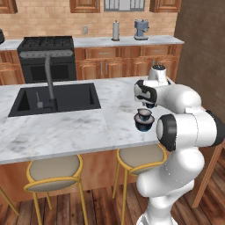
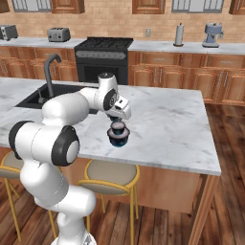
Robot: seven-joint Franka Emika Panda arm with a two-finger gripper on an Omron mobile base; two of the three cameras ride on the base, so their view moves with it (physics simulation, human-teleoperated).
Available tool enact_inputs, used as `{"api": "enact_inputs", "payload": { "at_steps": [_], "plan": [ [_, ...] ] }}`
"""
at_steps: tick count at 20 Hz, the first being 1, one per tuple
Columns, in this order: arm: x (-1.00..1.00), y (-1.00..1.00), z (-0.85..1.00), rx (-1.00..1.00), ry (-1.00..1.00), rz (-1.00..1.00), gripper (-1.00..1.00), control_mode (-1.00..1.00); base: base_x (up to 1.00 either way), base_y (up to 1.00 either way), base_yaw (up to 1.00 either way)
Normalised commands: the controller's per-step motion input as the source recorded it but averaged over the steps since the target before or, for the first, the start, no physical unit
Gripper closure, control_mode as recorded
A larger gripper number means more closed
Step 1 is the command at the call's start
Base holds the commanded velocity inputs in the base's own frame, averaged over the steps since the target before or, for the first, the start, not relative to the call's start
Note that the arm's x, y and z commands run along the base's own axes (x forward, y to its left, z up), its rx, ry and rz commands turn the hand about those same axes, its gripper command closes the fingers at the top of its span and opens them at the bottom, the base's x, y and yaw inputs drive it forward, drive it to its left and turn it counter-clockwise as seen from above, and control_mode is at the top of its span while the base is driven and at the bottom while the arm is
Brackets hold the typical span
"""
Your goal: Stack the yogurt containers by placing the smaller containers on top of the larger containers.
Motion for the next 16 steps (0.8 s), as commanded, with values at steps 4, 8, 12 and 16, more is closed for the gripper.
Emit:
{"api": "enact_inputs", "payload": {
  "at_steps": [4, 8, 12, 16],
  "plan": [
    [0.09, 0.00, -0.23, 0.00, 0.00, 0.01, 1.00, -1.00, 0.00, 0.00, 0.00],
    [0.16, 0.00, -0.15, 0.00, 0.00, 0.02, 1.00, -1.00, 0.00, 0.00, 0.00],
    [0.22, 0.00, -0.10, 0.00, 0.00, 0.03, 1.00, -1.00, 0.00, 0.00, 0.00],
    [0.04, 0.00, -0.04, 0.00, 0.00, 0.03, 1.00, -1.00, 0.00, 0.00, 0.00]
  ]
}}
